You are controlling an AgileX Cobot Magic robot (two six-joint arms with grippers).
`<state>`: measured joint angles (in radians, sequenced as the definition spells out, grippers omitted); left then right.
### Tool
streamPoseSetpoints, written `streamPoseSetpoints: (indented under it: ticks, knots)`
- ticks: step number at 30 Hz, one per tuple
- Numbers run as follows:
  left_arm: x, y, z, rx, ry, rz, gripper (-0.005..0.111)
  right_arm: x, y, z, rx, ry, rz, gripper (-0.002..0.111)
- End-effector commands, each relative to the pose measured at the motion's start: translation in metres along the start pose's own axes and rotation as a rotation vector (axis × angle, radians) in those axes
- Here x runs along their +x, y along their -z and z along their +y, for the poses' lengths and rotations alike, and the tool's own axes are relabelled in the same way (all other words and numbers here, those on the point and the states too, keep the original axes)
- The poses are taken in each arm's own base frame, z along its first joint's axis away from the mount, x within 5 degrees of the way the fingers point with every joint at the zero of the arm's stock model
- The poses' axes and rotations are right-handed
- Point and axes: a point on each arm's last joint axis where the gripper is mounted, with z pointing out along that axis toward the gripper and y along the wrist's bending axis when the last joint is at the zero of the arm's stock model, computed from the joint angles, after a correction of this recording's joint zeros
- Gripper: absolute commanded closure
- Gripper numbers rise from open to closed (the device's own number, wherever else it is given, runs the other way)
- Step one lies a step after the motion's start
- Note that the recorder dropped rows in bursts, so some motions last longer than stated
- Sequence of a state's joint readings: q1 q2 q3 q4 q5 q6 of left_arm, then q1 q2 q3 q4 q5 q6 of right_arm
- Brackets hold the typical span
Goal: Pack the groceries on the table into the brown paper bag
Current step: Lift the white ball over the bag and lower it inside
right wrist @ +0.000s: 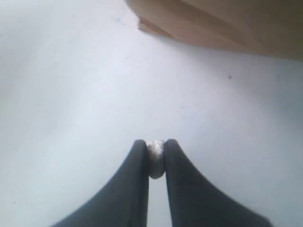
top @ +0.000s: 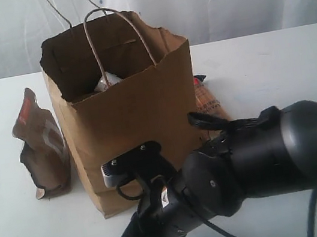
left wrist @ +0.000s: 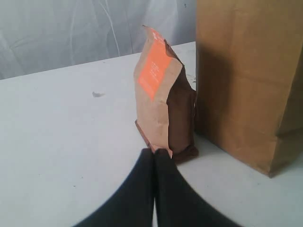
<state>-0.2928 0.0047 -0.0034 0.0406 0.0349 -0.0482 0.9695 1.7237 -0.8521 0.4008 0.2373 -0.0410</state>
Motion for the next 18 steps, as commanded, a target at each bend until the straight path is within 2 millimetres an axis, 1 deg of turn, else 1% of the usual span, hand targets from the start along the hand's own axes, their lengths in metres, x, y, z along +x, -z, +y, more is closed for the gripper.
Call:
streamPoseSetpoints:
  ticks: [1, 4, 10, 15, 18]
  knots:
    - [0.0, 0.0, 0.0, 0.001, 0.011, -0.006, 0.107, -0.002, 0.031, 0.017, -0.053, 0.045, -0.04, 0.108]
    - [0.0, 0.0, 0.0, 0.001, 0.011, -0.006, 0.107, -0.006, 0.054, 0.024, -0.085, 0.057, -0.088, 0.108]
    - [0.0, 0.0, 0.0, 0.001, 0.011, -0.006, 0.107, -0.016, 0.113, 0.032, -0.148, 0.077, -0.273, 0.108]
    - [0.0, 0.0, 0.0, 0.001, 0.011, -0.006, 0.107, -0.033, 0.168, 0.041, -0.196, 0.121, -0.484, 0.108]
    - [0.0, 0.0, 0.0, 0.001, 0.011, -0.006, 0.107, -0.044, 0.195, 0.046, -0.214, 0.147, -0.593, 0.108]
